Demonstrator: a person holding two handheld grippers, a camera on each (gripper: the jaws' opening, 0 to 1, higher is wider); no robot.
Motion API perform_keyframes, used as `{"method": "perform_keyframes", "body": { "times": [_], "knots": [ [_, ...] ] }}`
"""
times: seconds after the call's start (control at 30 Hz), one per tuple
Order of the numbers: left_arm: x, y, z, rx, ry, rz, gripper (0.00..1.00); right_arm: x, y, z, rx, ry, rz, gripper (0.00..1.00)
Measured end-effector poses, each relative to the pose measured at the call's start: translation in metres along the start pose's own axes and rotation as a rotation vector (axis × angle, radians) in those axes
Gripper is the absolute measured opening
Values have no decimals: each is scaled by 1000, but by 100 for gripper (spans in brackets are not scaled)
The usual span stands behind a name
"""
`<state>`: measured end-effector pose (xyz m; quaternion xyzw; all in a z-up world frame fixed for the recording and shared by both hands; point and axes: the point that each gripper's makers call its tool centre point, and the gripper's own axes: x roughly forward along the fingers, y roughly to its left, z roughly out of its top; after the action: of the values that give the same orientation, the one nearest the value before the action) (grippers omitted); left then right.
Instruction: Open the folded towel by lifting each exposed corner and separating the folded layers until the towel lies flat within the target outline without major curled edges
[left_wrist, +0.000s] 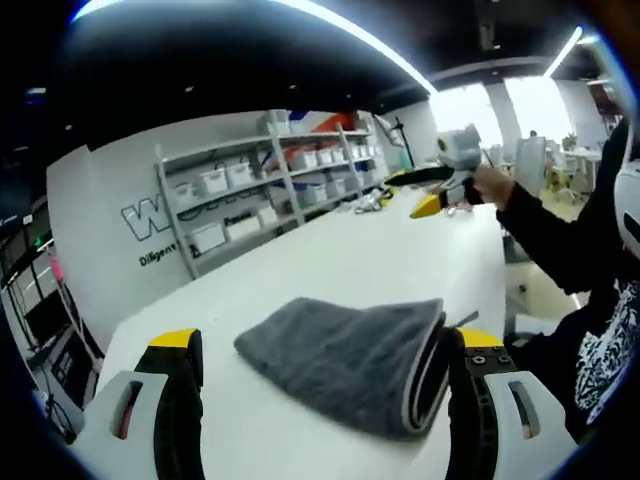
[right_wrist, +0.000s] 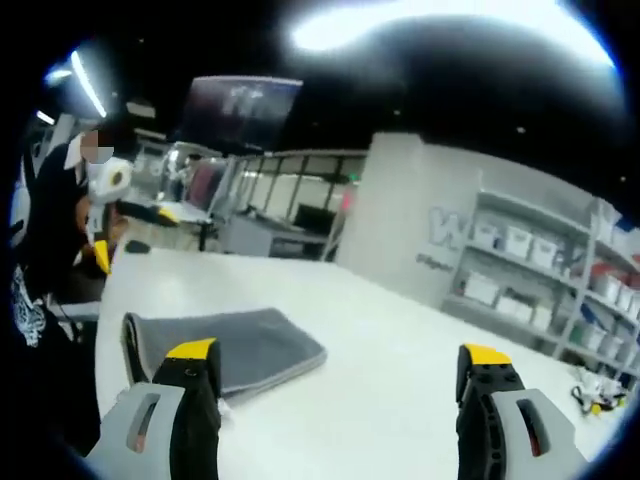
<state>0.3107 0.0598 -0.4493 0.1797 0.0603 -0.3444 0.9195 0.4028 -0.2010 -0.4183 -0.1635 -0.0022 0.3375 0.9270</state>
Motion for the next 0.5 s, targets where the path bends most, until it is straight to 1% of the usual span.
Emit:
{"method": "perform_keyframes", "body": {
  "times": [0.17, 0.3, 0.5],
  "knots": [
    [5, -10, 6, 47, 13, -7, 100, 1, -3, 9, -19, -14, 0, 99],
    [7, -16, 10, 64, 15, -14, 100, 3, -6, 13, -31, -20, 1, 99],
    [12, -24, 16, 120, 33, -11, 100, 5, -14, 19, -69, -7, -7, 99]
  ]
}}
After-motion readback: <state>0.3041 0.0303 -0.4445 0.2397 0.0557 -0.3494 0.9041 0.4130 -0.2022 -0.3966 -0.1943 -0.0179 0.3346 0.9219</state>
